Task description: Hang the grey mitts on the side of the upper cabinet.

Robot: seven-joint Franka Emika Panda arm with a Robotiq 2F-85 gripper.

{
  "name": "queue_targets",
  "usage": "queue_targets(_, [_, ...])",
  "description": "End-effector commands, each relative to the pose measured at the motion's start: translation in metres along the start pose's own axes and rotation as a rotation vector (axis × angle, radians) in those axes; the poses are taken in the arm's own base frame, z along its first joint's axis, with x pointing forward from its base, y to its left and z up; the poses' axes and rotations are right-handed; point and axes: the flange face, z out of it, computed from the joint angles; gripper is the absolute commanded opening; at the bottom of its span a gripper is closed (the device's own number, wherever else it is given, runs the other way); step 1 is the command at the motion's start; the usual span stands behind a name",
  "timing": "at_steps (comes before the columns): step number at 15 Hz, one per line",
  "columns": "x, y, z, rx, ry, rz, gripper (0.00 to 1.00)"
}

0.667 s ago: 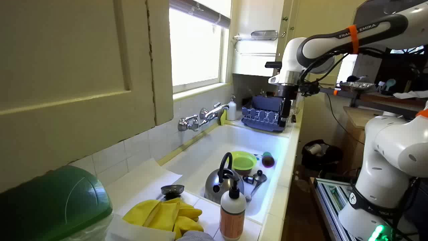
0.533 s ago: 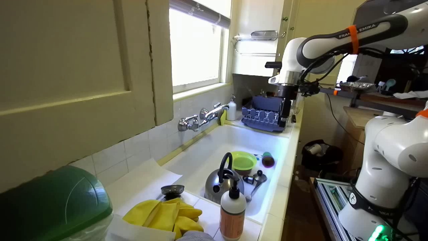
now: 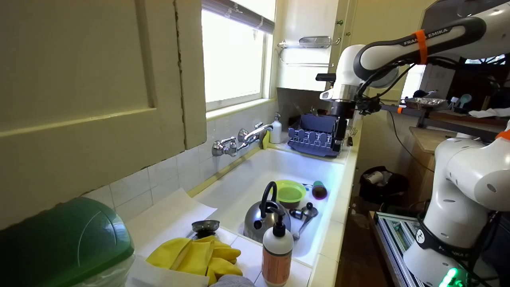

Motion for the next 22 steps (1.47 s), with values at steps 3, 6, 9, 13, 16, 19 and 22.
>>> queue_targets(3, [-0.002,-0.023,0.003,-0.028,-0.014,0.035,1.00])
queue_targets(6, [-0.003,-0.073,0.003,-0.088,-0.052,0.189,1.00])
queue_targets(9, [0.001,-0.136,-0.003,-0.109,-0.043,0.298,1.00])
queue_targets(13, [0.009,-0.232,-0.012,-0.145,0.034,0.421,1.00])
queue_targets(16, [0.018,-0.304,-0.015,-0.159,0.123,0.495,1.00])
queue_targets(19, [0.027,-0.366,-0.007,-0.182,0.204,0.565,1.00])
queue_targets(22, [0.020,-0.372,-0.008,-0.200,0.235,0.535,1.00])
